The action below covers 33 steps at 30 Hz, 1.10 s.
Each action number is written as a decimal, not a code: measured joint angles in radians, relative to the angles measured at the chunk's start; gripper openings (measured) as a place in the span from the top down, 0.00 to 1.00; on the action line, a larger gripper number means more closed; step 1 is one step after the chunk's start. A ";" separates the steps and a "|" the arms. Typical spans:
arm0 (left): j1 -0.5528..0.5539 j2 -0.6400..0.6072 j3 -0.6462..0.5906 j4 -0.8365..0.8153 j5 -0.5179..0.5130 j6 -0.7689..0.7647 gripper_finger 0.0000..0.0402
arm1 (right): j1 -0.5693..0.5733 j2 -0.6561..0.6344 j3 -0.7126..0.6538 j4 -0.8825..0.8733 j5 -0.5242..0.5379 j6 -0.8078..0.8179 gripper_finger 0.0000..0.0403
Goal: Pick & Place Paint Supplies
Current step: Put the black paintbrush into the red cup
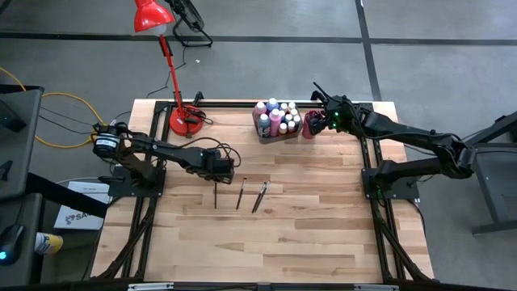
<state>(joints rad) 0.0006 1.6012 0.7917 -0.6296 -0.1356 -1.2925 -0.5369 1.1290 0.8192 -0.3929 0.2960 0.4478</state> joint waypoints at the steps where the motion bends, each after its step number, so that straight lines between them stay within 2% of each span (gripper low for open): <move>1: 0.000 0.000 0.000 0.000 0.003 0.004 0.76 | 0.000 0.000 0.000 0.000 0.000 0.000 0.47; 11: 0.000 0.002 -0.001 0.014 0.023 0.037 0.98 | 0.000 0.000 0.000 0.000 0.000 0.000 0.47; 19: -0.001 -0.009 0.014 0.013 0.010 0.138 1.00 | 0.000 0.000 0.000 -0.001 -0.015 0.000 0.47; 23: -0.002 -0.033 0.062 0.000 -0.029 0.209 1.00 | 0.000 0.000 0.000 -0.001 -0.034 -0.003 0.47; 28: -0.002 -0.104 0.121 0.020 -0.146 0.302 1.00 | 0.000 0.000 0.000 0.000 -0.075 -0.006 0.47; 33: -0.002 -0.175 0.176 0.147 -0.255 0.475 1.00 | 0.000 0.000 0.000 0.035 -0.198 -0.007 0.47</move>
<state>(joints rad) -0.0013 1.4265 0.9680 -0.4822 -0.3903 -0.8172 -0.5369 1.1290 0.8192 -0.3577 0.0978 0.4411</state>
